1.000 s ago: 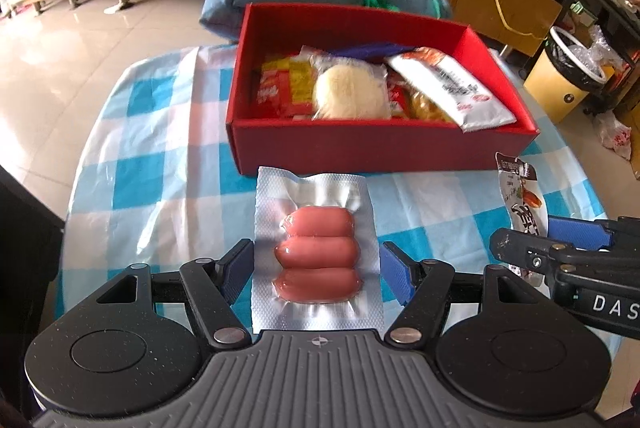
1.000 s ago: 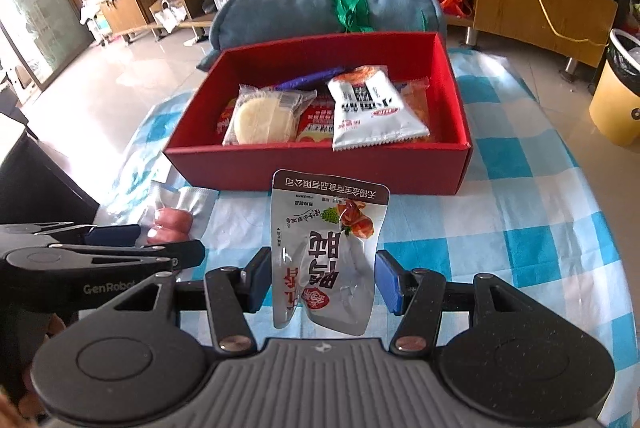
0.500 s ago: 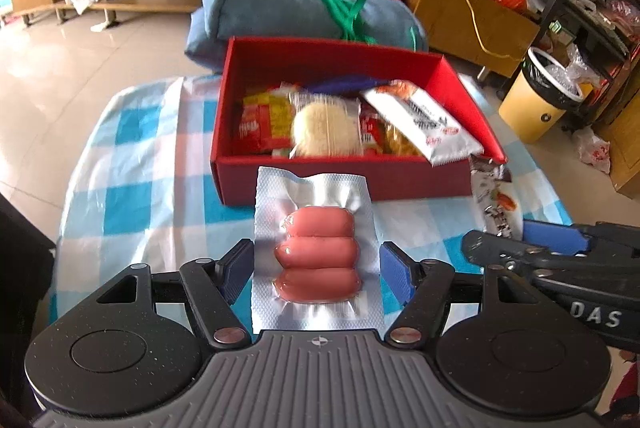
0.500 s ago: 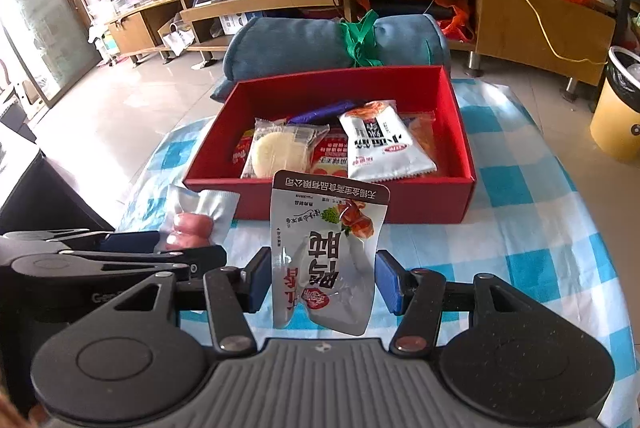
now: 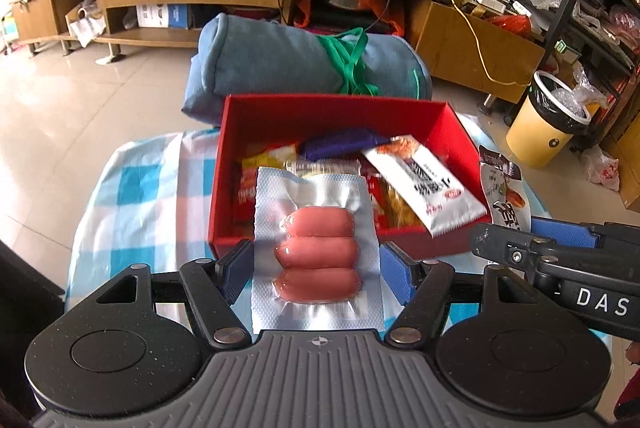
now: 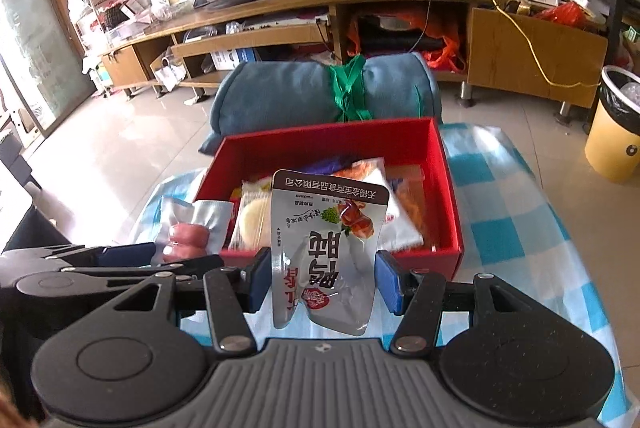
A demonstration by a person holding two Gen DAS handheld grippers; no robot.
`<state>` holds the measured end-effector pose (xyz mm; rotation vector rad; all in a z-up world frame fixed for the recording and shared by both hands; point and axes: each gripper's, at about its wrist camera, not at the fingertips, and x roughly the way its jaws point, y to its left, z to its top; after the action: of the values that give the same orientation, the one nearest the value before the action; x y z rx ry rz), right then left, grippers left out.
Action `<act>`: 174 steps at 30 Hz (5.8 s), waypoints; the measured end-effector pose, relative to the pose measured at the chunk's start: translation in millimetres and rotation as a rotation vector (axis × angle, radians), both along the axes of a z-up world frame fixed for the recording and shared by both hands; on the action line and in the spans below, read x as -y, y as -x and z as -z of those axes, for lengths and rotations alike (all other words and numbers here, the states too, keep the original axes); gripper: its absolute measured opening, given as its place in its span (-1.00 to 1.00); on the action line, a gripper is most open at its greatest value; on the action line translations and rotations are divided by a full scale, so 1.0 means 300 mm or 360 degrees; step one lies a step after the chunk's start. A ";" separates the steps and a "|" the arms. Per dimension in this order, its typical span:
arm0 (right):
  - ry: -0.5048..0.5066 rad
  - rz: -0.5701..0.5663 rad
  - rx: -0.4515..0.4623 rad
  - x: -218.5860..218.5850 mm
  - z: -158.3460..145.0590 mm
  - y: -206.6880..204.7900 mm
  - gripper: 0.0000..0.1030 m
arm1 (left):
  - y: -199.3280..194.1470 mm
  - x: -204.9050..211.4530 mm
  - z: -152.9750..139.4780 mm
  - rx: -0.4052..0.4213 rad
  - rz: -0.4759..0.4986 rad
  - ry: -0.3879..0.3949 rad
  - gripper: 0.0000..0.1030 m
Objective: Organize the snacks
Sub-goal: 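Carry the sausage pack and white bag over the red box with both tools, then lower both packs into the box and open both tools to release them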
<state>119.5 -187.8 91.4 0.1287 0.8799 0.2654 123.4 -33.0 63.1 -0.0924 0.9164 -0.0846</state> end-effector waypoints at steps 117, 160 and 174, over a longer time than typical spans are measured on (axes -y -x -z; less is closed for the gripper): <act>0.0099 0.0024 -0.0275 -0.036 0.188 -0.434 -0.03 | -0.390 0.052 0.158 -0.0185 -0.0137 -0.0240 0.43; 0.0164 0.0030 -0.0287 -0.045 0.206 -0.432 0.15 | -0.365 0.029 0.163 -0.0214 -0.0151 -0.0242 0.56; 0.0129 0.0039 -0.0266 -0.023 0.165 -0.415 0.30 | -0.343 0.018 0.122 -0.0172 -0.0157 -0.0205 0.63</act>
<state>244.0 -180.9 42.0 0.0871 1.0529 0.1978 226.3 -38.4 26.6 -0.0229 1.0215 0.0716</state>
